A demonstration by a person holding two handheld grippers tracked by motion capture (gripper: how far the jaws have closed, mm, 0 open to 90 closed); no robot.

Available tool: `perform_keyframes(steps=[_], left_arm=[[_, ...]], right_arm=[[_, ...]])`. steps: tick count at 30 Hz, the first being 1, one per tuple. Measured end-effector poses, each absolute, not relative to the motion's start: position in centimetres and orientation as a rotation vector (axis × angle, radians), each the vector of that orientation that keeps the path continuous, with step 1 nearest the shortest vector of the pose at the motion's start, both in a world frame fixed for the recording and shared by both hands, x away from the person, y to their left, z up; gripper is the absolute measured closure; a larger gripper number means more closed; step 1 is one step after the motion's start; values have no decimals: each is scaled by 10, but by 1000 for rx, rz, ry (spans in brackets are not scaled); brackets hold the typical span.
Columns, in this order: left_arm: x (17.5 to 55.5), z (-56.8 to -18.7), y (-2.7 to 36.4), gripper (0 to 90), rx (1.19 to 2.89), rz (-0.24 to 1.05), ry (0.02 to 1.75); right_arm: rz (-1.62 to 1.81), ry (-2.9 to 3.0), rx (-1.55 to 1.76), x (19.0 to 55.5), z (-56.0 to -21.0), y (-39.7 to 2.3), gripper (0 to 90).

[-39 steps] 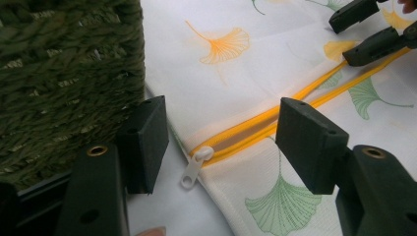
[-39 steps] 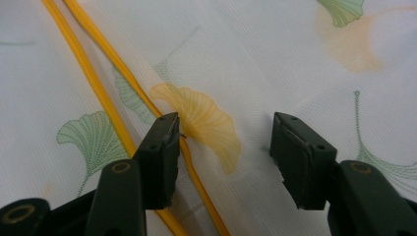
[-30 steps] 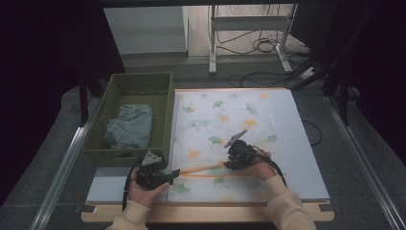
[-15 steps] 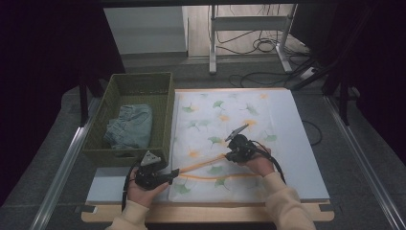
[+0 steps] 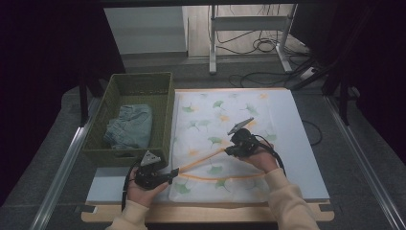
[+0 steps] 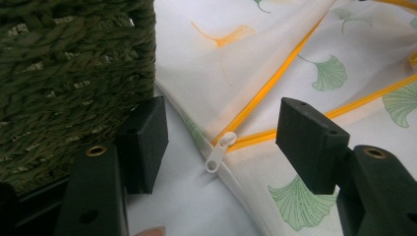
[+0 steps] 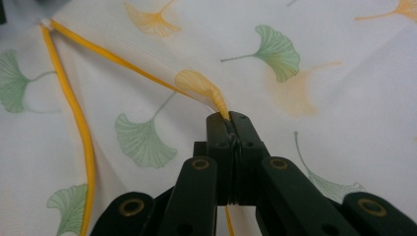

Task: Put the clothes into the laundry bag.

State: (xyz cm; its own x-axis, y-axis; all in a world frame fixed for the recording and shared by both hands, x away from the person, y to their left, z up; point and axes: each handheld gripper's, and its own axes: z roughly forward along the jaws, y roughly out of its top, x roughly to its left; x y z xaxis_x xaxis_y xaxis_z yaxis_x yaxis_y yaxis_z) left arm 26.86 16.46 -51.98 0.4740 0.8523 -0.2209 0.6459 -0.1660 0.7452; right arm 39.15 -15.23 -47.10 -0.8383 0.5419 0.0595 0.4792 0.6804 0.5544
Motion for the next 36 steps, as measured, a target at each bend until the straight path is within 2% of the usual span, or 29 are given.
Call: perform_keyframes(steps=[36], left_arm=[[264, -509, 173, 346, 1853, 331, 1219]], right_arm=[[1086, 2636, 765, 390, -406, -162, 885]])
